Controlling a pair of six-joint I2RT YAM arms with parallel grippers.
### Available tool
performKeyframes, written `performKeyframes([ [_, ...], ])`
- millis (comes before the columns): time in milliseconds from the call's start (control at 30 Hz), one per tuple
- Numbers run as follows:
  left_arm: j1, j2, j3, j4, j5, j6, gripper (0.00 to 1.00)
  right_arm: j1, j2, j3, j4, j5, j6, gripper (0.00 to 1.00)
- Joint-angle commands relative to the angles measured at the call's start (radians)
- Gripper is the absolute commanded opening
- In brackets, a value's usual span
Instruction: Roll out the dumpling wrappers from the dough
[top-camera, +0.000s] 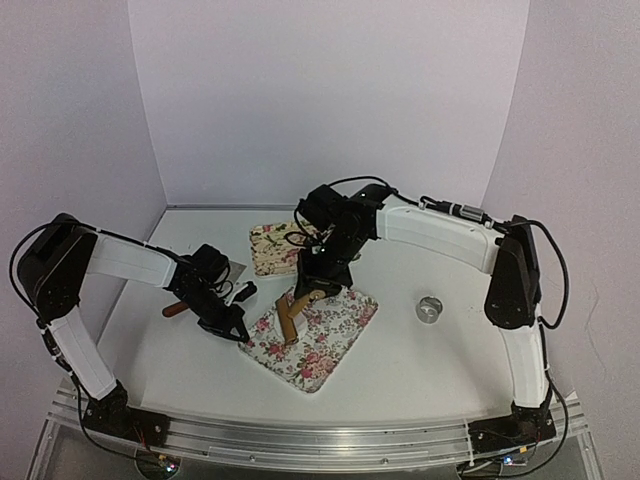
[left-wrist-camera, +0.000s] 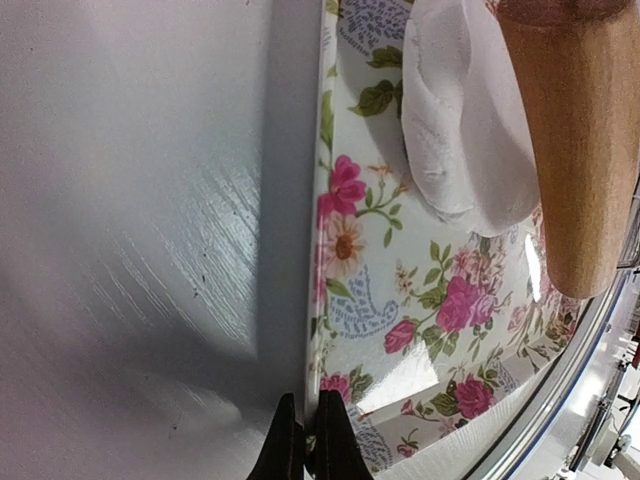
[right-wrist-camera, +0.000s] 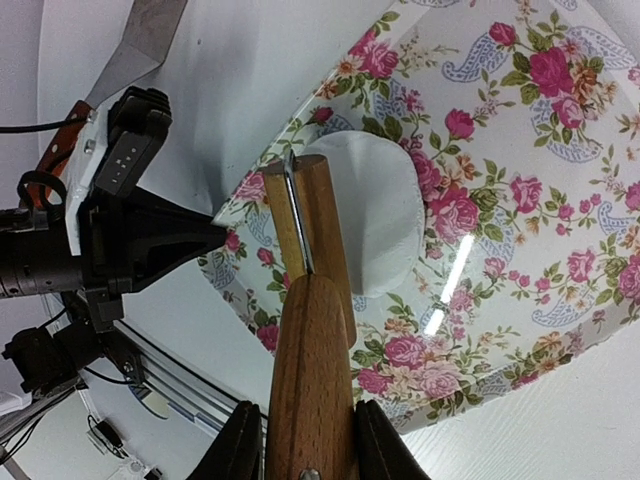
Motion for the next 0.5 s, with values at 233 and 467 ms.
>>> performKeyframes([
  [233,0.004,-0.004,0.027,-0.024,0.025,-0.034,0.0,-0.035,-0.023,-0.135,-0.006,0.052,0.083,0.0],
  [467,0.004,-0.005,0.026,-0.042,-0.001,-0.056,0.0,-0.055,0.019,-0.218,-0.055,0.092,0.074,0.0],
])
